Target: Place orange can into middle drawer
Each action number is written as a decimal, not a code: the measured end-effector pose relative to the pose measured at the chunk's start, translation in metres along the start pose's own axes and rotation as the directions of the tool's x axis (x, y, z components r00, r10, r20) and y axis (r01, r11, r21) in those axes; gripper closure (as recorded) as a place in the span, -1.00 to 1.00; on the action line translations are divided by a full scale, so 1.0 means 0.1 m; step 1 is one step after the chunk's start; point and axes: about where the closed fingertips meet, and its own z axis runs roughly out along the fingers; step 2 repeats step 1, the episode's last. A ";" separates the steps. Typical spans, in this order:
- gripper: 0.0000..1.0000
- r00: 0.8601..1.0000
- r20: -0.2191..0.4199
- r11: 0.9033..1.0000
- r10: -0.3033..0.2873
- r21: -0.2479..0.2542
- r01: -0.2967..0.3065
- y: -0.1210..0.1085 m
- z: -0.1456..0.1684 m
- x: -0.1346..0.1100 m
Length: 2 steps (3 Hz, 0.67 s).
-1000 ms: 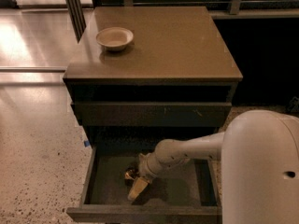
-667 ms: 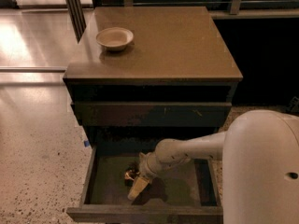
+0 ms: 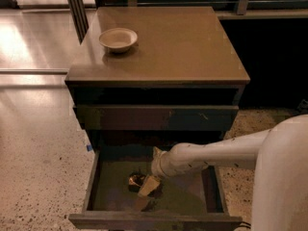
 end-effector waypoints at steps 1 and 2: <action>-1.00 1.000 0.004 0.999 -0.012 0.039 0.011 -0.05 -0.13 -0.05; -1.00 1.000 0.004 0.999 -0.012 0.039 0.011 -0.05 -0.13 -0.05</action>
Offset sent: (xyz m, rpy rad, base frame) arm 0.0000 0.0000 0.0000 0.0000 0.0000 0.0000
